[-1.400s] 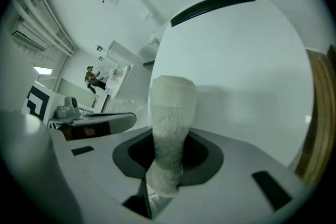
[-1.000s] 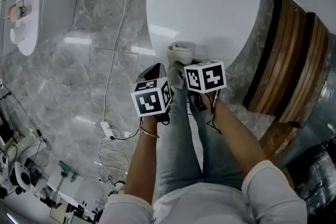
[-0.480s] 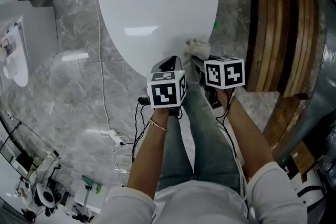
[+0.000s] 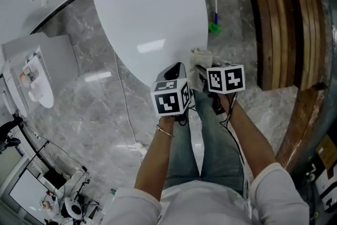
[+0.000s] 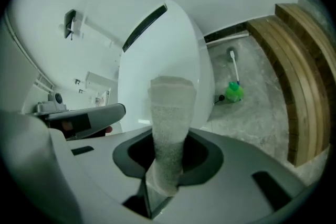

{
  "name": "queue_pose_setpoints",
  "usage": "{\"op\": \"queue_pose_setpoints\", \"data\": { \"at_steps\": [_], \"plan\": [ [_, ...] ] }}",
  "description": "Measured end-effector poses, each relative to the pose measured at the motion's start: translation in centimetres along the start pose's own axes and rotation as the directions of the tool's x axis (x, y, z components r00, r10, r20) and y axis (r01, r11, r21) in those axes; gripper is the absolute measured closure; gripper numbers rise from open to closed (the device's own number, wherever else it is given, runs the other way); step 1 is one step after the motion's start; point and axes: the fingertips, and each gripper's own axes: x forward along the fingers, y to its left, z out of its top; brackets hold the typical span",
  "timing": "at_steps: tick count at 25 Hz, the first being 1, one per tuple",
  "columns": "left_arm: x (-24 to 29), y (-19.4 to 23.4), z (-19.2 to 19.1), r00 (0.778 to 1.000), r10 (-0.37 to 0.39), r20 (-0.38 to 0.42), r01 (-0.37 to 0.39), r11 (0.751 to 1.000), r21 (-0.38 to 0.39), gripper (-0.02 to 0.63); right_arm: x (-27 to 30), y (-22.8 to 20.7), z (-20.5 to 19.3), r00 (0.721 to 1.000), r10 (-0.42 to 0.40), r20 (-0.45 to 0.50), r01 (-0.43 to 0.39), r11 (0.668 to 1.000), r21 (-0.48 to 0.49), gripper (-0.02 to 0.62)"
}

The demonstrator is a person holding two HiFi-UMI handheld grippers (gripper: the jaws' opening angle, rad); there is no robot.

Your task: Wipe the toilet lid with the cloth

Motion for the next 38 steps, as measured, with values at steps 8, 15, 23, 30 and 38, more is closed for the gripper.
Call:
{"op": "queue_pose_setpoints", "data": {
  "at_steps": [8,15,23,30,38],
  "plan": [
    [-10.0,-0.9,8.4,0.980,0.009,0.201,-0.019,0.999,0.046,0.594,-8.0,6.9,5.4,0.993,0.048,0.109,-0.035,0.993,-0.115,0.499],
    [-21.6,-1.0,16.5,0.899,0.052,0.435,-0.055,0.998,-0.006,0.594,-16.4,13.5,12.5,0.949,0.120,0.291,-0.090,0.989,-0.116,0.499],
    [-31.9,-0.2,23.5,0.784,0.106,0.611,-0.090,0.994,-0.057,0.594,-24.6,23.2,17.9,0.880,0.225,0.418,-0.120,0.958,-0.262,0.499],
    [-37.2,-2.4,31.3,0.691,0.052,0.721,-0.062,0.998,-0.013,0.594,-30.2,31.2,22.9,0.808,0.323,0.493,-0.127,0.912,-0.390,0.499],
    [-39.1,-5.1,32.9,0.666,-0.014,0.745,-0.049,0.997,0.063,0.594,-31.8,33.5,23.6,0.795,0.295,0.530,-0.033,0.893,-0.448,0.499]
  ]
}}
